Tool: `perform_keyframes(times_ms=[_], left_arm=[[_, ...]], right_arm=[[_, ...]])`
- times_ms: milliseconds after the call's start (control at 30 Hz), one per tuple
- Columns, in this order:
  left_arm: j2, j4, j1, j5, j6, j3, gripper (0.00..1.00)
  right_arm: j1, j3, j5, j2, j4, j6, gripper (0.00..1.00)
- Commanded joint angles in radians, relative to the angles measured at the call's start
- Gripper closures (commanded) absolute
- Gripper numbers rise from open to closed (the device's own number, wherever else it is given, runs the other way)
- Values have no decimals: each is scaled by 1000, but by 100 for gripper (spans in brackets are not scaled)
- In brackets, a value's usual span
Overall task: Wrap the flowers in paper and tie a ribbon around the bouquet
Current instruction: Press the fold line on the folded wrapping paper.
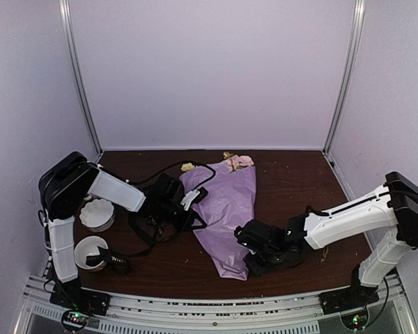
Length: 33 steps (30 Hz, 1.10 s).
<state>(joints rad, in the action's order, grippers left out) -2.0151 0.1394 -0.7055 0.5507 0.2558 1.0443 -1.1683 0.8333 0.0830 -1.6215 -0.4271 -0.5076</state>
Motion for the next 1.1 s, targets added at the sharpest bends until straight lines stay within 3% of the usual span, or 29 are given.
perform_keyframes(times_ms=[0, 233, 533, 667, 900, 1067], left_arm=[[-21, -20, 15, -4, -37, 23, 100], [-27, -2, 15, 16, -28, 17, 100], [-33, 4, 15, 10, -14, 6, 100], [-36, 7, 15, 12, -9, 6, 100], [-43, -4, 15, 17, -13, 12, 100], [-43, -9, 15, 10, -14, 9, 100]], right_arm=[[-1, -91, -6, 60, -25, -72, 88], [27, 18, 48, 127, -88, 27, 87], [123, 188, 54, -76, -75, 141, 86], [124, 162, 58, -108, -86, 132, 87], [128, 37, 64, -12, -87, 74, 87], [112, 134, 112, 46, -191, 90, 86]])
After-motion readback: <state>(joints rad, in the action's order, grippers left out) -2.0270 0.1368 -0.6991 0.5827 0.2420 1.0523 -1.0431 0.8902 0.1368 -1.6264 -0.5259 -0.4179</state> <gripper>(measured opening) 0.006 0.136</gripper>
